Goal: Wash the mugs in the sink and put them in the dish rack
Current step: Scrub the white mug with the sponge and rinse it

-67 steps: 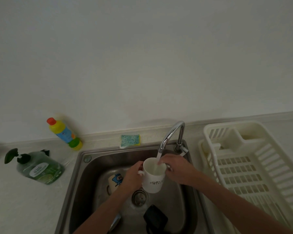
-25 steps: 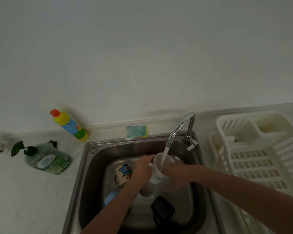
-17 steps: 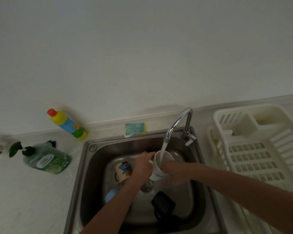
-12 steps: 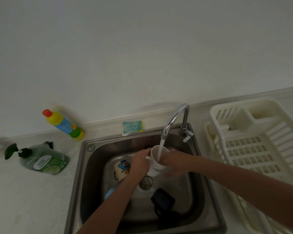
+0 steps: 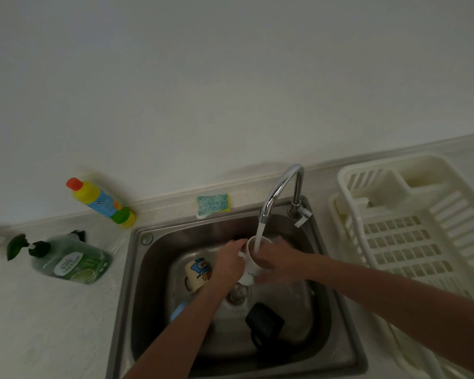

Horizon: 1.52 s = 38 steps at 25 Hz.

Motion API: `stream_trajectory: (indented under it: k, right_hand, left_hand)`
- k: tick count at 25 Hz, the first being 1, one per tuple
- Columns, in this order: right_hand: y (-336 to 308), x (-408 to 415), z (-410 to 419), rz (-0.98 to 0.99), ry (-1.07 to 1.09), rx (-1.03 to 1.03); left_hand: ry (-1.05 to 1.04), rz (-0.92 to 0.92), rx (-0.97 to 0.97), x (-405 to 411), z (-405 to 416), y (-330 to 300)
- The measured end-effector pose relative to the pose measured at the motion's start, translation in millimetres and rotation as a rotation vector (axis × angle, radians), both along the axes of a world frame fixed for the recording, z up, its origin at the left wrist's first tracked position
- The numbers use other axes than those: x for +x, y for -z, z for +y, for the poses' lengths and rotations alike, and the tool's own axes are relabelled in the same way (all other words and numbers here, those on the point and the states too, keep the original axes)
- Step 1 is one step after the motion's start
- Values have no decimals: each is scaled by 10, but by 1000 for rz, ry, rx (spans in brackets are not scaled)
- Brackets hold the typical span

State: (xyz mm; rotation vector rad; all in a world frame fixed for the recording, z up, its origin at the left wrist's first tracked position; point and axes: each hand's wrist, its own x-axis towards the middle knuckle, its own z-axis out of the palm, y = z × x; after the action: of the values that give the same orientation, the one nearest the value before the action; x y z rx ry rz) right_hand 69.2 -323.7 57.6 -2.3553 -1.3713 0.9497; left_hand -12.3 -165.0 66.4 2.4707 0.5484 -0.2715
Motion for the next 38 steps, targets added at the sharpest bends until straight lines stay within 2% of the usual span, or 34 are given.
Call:
stream_trajectory:
  k: [1,4,7,12,14,16,19,20,22,27,30,33,35,38]
  right_hand:
    - [43,72,-14,-17,6,28]
    - [24,-21,-38,-9,-80,-139]
    - [50,-24,36,9,-1,0]
    - [49,-59,10,-40,-156,-115]
    - [52,-61,51,-22,-39,-8]
    - [52,92,46,-46,-20,15]
    - [28,2,44,-88,-214,-134]
    - [-11,-41,77,-93,-216,-113]
    - [21,15,102,-89,-65,-14]
    - [84,-41,94,-66,-182,-144]
    - [25,-16,123,-69,-32,9]
    - [78,41,35,-95,-127,-88]
    - [50,-67,67,-40,-210,-117]
    - [37,1,127,-13,-34,25]
  left_hand:
    - [-2,-5,-8,5,10,-8]
    - [9,-5,7,1,15,-11]
    - [12,-4,-6,-7,4,-25]
    - [-6,9,1,-3,26,-25]
    - [-22,20,-12,-13,19,-32]
    - [-28,-2,-7,-24,29,-44]
    - [-32,-3,-4,-49,42,-22]
    - [-36,1,-10,-51,44,-18]
    - [-49,-3,-23,-54,61,-43]
    - [-35,8,-4,-65,63,-33]
    - [-56,-4,-41,-87,55,-19]
    - [-63,-1,-32,-97,68,-12]
    - [-66,15,-32,-100,51,-6]
    - [-112,-9,-69,-112,67,-37]
